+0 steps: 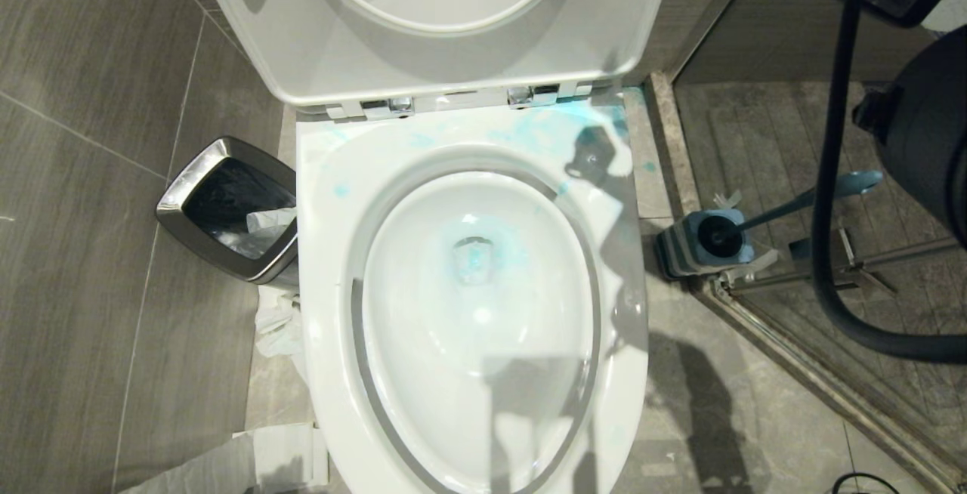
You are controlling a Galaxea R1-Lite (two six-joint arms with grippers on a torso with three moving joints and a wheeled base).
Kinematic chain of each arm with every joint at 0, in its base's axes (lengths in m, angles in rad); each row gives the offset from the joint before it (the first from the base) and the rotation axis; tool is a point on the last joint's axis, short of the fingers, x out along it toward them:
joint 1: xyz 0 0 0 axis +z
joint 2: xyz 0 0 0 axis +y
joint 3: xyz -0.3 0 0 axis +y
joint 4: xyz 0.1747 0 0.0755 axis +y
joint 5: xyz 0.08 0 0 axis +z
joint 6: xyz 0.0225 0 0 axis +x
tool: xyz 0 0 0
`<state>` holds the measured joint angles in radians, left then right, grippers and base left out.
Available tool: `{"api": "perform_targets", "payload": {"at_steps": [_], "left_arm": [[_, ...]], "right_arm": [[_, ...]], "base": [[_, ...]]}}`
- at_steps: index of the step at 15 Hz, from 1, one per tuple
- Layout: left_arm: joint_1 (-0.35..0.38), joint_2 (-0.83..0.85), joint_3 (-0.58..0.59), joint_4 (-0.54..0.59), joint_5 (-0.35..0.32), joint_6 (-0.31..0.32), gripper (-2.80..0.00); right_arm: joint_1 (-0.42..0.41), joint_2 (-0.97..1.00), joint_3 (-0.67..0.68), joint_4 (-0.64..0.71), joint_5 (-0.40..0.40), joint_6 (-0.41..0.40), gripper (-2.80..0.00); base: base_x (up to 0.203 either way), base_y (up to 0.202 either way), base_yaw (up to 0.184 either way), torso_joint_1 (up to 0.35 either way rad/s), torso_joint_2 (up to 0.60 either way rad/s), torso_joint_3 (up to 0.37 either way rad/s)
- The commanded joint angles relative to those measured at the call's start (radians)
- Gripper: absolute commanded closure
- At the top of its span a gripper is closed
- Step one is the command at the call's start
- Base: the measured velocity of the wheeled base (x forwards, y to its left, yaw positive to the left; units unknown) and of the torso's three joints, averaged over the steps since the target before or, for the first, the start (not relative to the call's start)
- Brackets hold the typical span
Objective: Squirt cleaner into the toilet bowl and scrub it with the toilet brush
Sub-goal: Pour in the cleaning agent
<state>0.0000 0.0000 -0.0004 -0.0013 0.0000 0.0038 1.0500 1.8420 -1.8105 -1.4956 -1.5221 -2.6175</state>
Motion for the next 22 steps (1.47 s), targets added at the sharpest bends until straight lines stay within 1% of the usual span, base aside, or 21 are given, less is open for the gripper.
{"api": "perform_targets", "payload": {"at_steps": [1, 2, 3, 5, 8, 9, 10, 11, 13, 15, 16, 18, 19, 20, 21, 22], "left_arm": [[0.0, 0.0, 0.0, 0.0, 0.0, -0.001, 0.0], [0.0, 0.0, 0.0, 0.0, 0.0, -0.001, 0.0], [0.0, 0.0, 0.0, 0.0, 0.0, -0.001, 0.0], [0.0, 0.0, -0.001, 0.0, 0.0, -0.001, 0.0], [0.0, 0.0, 0.0, 0.0, 0.0, -0.001, 0.0], [0.0, 0.0, -0.001, 0.0, 0.0, -0.001, 0.0], [0.0, 0.0, 0.0, 0.0, 0.0, -0.001, 0.0], [0.0, 0.0, -0.001, 0.0, 0.0, -0.001, 0.0], [0.0, 0.0, 0.0, 0.0, 0.0, -0.001, 0.0], [0.0, 0.0, 0.0, 0.0, 0.0, -0.001, 0.0], [0.0, 0.0, 0.0, 0.0, 0.0, -0.001, 0.0], [0.0, 0.0, 0.0, 0.0, 0.0, -0.001, 0.0], [0.0, 0.0, 0.0, 0.0, 0.0, -0.001, 0.0], [0.0, 0.0, 0.0, 0.0, 0.0, -0.001, 0.0], [0.0, 0.0, 0.0, 0.0, 0.0, 0.001, 0.0], [0.0, 0.0, -0.001, 0.0, 0.0, -0.001, 0.0]], "right_arm": [[0.023, 0.061, -0.068, 0.002, -0.008, -0.142, 0.0], [0.029, 0.056, -0.058, 0.01, -0.008, -0.142, 0.0], [0.039, 0.041, -0.046, 0.048, -0.008, -0.142, 0.0], [0.045, 0.042, -0.091, 0.124, -0.008, -0.142, 0.0], [0.066, 0.033, -0.15, 0.33, -0.008, -0.142, 0.0], [0.067, 0.03, -0.151, 0.373, -0.008, -0.142, 0.0], [0.067, 0.02, -0.15, 0.447, -0.008, -0.142, 0.0], [0.066, 0.003, -0.152, 0.567, -0.008, -0.142, 0.0], [0.057, -0.029, -0.159, 0.86, -0.008, -0.142, 0.0], [0.027, -0.062, -0.158, 1.155, -0.008, -0.142, 0.0], [0.015, -0.074, -0.147, 1.224, -0.008, -0.142, 0.0], [0.021, -0.076, -0.141, 1.229, 0.001, -0.142, 0.0], [0.021, -0.073, -0.139, 1.232, 0.072, -0.142, 0.0], [0.02, -0.069, -0.13, 1.251, 0.15, -0.106, 0.0], [0.015, -0.073, -0.116, 1.305, 0.205, 0.01, 0.0], [0.006, -0.079, -0.106, 1.402, 0.282, 0.198, 0.0]], "base": [[0.0, 0.0, 0.0, 0.0, 0.0, 0.0], [0.0, 0.0, 0.0, 0.0, 0.0, 0.0], [0.0, 0.0, 0.0, 0.0, 0.0, 0.0], [0.0, 0.0, 0.0, 0.0, 0.0, 0.0], [0.0, 0.0, 0.0, 0.0, 0.0, 0.0], [0.0, 0.0, 0.0, 0.0, 0.0, 0.0], [0.0, 0.0, 0.0, 0.0, 0.0, 0.0], [0.0, 0.0, 0.0, 0.0, 0.0, 0.0], [0.0, 0.0, 0.0, 0.0, 0.0, 0.0], [0.0, 0.0, 0.0, 0.0, 0.0, 0.0], [0.0, 0.0, 0.0, 0.0, 0.0, 0.0], [0.0, 0.0, 0.0, 0.0, 0.0, 0.0], [0.0, 0.0, 0.0, 0.0, 0.0, 0.0], [0.0, 0.0, 0.0, 0.0, 0.0, 0.0], [0.0, 0.0, 0.0, 0.0, 0.0, 0.0], [0.0, 0.0, 0.0, 0.0, 0.0, 0.0]]}}
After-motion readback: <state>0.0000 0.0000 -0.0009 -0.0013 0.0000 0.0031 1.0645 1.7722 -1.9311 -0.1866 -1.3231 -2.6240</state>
